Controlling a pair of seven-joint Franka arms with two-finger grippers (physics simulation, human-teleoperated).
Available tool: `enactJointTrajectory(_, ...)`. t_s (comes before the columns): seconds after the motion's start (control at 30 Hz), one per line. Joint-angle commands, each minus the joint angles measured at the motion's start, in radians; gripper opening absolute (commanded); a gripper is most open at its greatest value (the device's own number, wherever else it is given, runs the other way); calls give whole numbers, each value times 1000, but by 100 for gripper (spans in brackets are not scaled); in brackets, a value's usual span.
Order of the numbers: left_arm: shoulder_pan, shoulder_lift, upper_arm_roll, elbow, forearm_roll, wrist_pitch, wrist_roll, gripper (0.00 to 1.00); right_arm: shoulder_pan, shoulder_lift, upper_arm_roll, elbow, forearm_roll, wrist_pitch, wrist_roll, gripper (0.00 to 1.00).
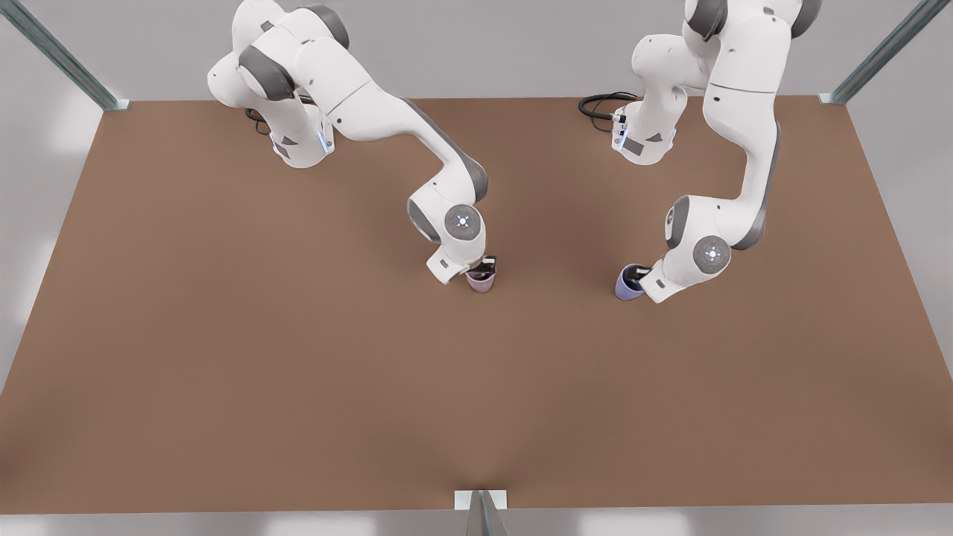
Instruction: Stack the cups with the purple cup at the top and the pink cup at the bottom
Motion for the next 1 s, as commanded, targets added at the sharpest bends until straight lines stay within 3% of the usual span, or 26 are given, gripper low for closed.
enactJointTrajectory(0.0,-1,1,0,0,1,47,-3,53,-1,-18,-1,0,20,8,92,100)
enactJointTrajectory(0.07,0,1,0,0,1,47,-6,26,-4,-49,-6,0,19,-6,88,100)
enactJointTrajectory(0.13,-1,10,0,0,-1,47,-12,22,-9,-79,-18,-7,20,-10,83,100)
enactJointTrajectory(0.23,0,13,0,0,-47,41,-14,21,-74,-163,-50,-7,16,-96,-38,100)
enactJointTrajectory(0.37,-1,13,-1,3,-50,20,-17,21,-390,-352,-156,3,-62,-332,-725,100)
enactJointTrajectory(0.43,-1,-5,-6,25,-75,-20,-17,21,-545,-411,-145,4,-99,-363,-843,100)
enactJointTrajectory(0.57,-7,-34,-31,130,-68,-161,-55,21,-564,-395,-151,54,-99,-447,-843,100)
enactJointTrajectory(0.7,-170,97,-61,554,-44,-500,-435,21,-588,-360,-157,142,-131,-467,-833,100)
enactJointTrajectory(0.83,-311,199,-63,781,-45,-621,-689,21,-590,-323,-151,160,-130,-455,-831,100)
enactJointTrajectory(0.97,-399,268,-64,862,-96,-623,-830,21,-593,-297,-151,177,-127,-449,-829,100)
